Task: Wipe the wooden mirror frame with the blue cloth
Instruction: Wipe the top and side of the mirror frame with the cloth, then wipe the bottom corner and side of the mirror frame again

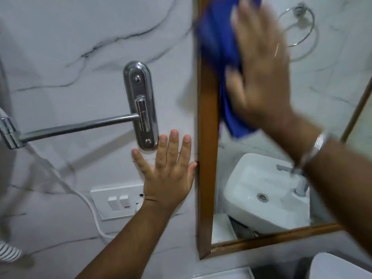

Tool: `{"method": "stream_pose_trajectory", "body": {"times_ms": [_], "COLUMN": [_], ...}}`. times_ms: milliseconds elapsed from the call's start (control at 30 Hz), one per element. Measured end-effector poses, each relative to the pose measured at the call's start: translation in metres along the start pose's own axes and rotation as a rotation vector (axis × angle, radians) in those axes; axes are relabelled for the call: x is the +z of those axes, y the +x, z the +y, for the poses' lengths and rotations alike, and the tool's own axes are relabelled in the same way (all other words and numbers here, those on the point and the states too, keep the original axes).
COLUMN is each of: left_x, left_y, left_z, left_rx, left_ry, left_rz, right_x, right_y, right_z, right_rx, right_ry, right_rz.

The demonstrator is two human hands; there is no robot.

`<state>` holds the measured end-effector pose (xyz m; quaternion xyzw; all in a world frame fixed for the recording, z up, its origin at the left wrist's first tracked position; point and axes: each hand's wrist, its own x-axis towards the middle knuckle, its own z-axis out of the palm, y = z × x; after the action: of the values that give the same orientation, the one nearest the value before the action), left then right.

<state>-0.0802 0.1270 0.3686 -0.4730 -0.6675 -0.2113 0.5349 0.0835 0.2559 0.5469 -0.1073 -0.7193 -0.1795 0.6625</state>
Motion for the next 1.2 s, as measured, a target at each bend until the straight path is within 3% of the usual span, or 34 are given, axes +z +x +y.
{"method": "stream_pose_trajectory", "body": {"times_ms": [167, 300, 433, 500, 633, 700, 800, 1033, 1133, 1200], "left_x": [-0.001, 0.0, -0.006, -0.007, -0.014, -0.019, -0.026, -0.032, -0.031, -0.029], "left_y": [0.0, 0.0, 0.003, 0.002, 0.005, 0.013, 0.043, 0.087, 0.092, 0.091], "left_z": [0.0, -0.002, -0.002, -0.003, -0.009, -0.009, 0.01, 0.026, 0.032, 0.037], "left_rx": [0.006, 0.01, 0.032, 0.076, 0.163, 0.312, 0.543, 0.874, 0.947, 0.968], "left_ry": [0.002, 0.038, 0.069, 0.086, -0.003, -0.115, -0.159, 0.024, 0.073, 0.097], "left_rz": [-0.03, -0.045, -0.083, -0.092, -0.074, -0.052, 0.0, 0.077, 0.096, 0.091], "right_x": [-0.009, -0.01, -0.026, -0.031, -0.022, -0.015, -0.005, -0.014, -0.018, -0.005], "right_y": [-0.246, -0.382, -0.441, -0.451, -0.437, -0.428, -0.41, -0.382, -0.368, -0.361], "right_z": [-0.059, -0.099, -0.127, -0.141, -0.16, -0.165, -0.16, -0.063, -0.027, -0.038], "right_rx": [0.079, 0.216, 0.31, 0.379, 0.694, 0.925, 1.199, 1.759, 1.922, 1.956], "right_ry": [-0.024, -0.08, -0.159, -0.172, -0.168, -0.108, 0.012, -0.075, -0.131, -0.134], "right_rz": [-0.407, -0.743, -0.894, -0.88, -0.886, -0.836, -0.631, 0.079, 0.307, 0.375]}}
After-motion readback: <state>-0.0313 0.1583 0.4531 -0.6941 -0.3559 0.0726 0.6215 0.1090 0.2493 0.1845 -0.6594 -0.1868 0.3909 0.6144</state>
